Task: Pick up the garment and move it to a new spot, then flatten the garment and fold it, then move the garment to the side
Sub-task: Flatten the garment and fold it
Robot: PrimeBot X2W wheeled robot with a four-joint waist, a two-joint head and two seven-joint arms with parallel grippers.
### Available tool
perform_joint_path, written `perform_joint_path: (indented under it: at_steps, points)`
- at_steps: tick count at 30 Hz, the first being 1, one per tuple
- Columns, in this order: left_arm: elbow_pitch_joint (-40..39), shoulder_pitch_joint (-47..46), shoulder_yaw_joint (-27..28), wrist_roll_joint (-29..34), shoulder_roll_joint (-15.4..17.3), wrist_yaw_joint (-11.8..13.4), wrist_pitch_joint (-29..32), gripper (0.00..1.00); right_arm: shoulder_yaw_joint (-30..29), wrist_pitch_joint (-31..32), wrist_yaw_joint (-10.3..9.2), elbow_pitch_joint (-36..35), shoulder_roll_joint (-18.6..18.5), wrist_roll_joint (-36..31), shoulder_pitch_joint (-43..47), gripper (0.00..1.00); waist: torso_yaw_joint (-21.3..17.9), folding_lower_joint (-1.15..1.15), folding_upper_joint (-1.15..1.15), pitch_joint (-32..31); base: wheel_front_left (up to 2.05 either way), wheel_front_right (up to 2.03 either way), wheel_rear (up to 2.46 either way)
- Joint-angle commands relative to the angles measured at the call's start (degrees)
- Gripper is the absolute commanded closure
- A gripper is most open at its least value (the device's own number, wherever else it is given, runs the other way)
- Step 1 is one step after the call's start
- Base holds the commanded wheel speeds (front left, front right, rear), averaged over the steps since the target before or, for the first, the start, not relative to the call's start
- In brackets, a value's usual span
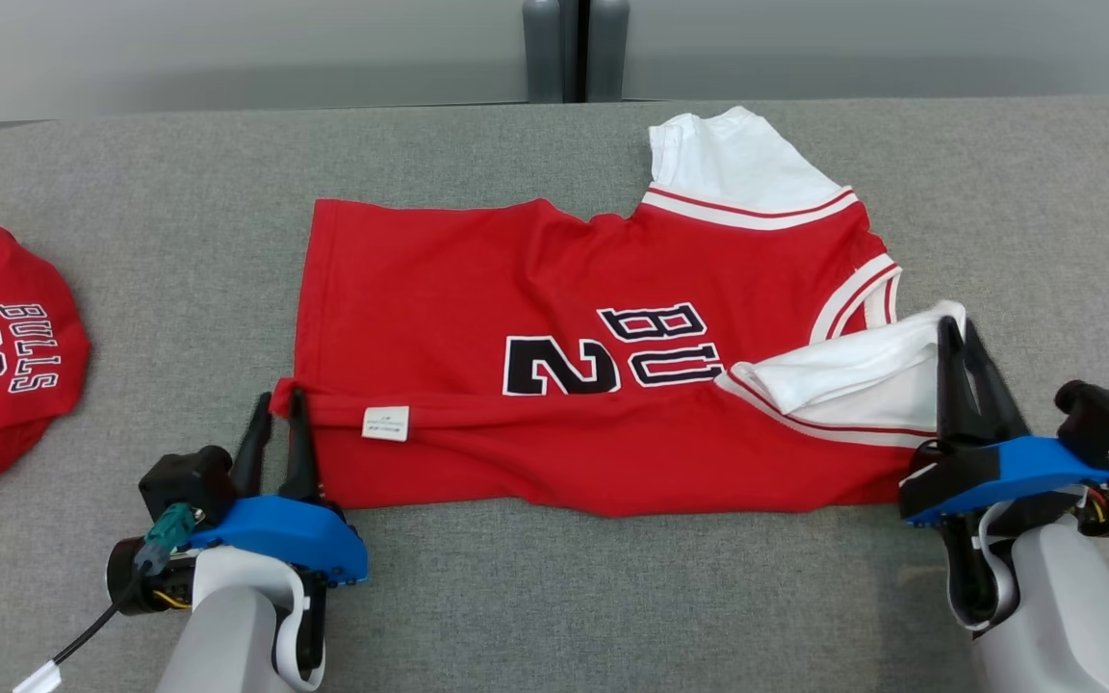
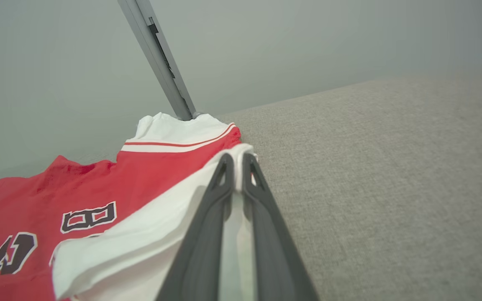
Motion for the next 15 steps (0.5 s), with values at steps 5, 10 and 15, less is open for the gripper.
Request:
perform_joint_path:
  at_steps: [5,10,15]
  points:
    - [-3.9,4.2,-0.8,-1.1,0.1,-0.6,-0.1,0.00,-2.7,-0.3,-0.02,-3.3,0.4,-0.2,1.8,0.00,-0.3,-0.01,-0.02,-0.7,0.00,0.00,0.00]
    - [-5.3,8.8,-2.0,-1.9,0.1,-0.6,-0.1,0.00,-3.9,-0.3,-0.02,-5.6,0.5,0.3,4.9,0.00,-0.9,-0.01,-0.02,-1.6,0.00,0.00,0.00]
    - [-2.5,9.4,-1.2,-1.5,0.1,-0.1,-0.1,0.00,-4.3,-0.3,-0.02,-6.0,0.5,1.2,7.3,0.00,-1.8,-0.01,-0.02,-2.1,0.00,0.00,0.00]
